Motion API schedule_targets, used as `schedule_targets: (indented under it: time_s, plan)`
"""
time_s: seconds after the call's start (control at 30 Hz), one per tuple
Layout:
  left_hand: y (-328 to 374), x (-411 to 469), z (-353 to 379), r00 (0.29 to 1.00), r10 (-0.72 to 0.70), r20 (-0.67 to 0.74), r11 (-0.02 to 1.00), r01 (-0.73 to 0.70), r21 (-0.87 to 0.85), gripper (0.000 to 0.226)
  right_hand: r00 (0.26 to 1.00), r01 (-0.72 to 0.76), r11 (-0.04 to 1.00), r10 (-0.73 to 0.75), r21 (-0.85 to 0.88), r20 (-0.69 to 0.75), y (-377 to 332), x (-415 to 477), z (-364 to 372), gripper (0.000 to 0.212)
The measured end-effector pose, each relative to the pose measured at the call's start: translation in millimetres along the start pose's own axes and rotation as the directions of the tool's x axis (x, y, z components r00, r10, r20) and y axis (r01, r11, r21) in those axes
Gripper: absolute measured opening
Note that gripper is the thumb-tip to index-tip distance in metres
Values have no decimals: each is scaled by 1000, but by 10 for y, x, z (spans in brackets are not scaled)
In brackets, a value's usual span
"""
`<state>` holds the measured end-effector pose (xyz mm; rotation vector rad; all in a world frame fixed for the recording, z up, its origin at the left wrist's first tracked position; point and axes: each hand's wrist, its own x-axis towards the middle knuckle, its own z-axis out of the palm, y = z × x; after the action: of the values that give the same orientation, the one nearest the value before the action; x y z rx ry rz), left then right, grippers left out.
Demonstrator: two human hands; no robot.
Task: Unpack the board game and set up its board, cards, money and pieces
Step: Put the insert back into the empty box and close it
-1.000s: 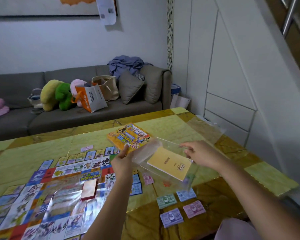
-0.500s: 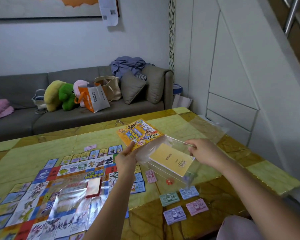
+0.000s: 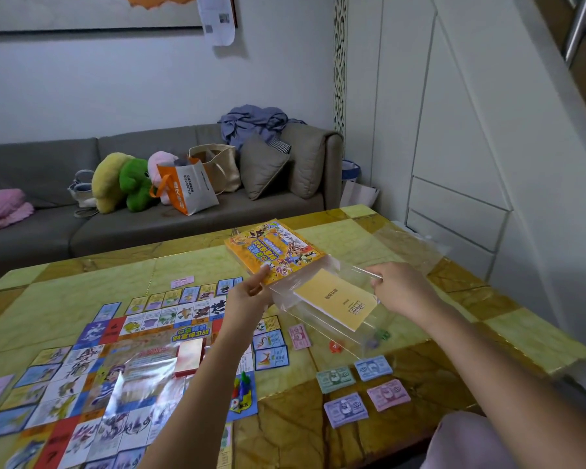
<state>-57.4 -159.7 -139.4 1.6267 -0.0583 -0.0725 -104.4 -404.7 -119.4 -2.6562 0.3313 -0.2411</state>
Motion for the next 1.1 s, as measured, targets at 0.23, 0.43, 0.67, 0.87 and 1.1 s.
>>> schedule_targets:
  time_s: [0.23, 0.43, 0.67, 0.87, 1.1]
  plan:
    - [-34, -23, -34, 996, 72, 47, 997, -70, -36, 55, 999, -11, 1000, 12, 28, -46, -49, 0, 2, 41]
    - [9, 43, -146, 985, 72, 154, 982, -43, -183, 51, 999, -42, 985, 43, 168, 2, 0, 32, -77, 37]
    - [111, -12, -52, 989, 127, 76, 982, -114, -148, 44, 999, -28, 968, 38, 249, -38, -76, -7, -37, 33]
    - [169, 8, -30, 985, 144, 91, 974, -125, -188, 46, 995, 23, 988, -9, 150, -99, -122, -17, -7, 38]
    - [161, 36, -106, 995, 13, 95, 972, 10, -237, 33, 994, 102, 974, -94, 204, -51, -108, 47, -104, 36]
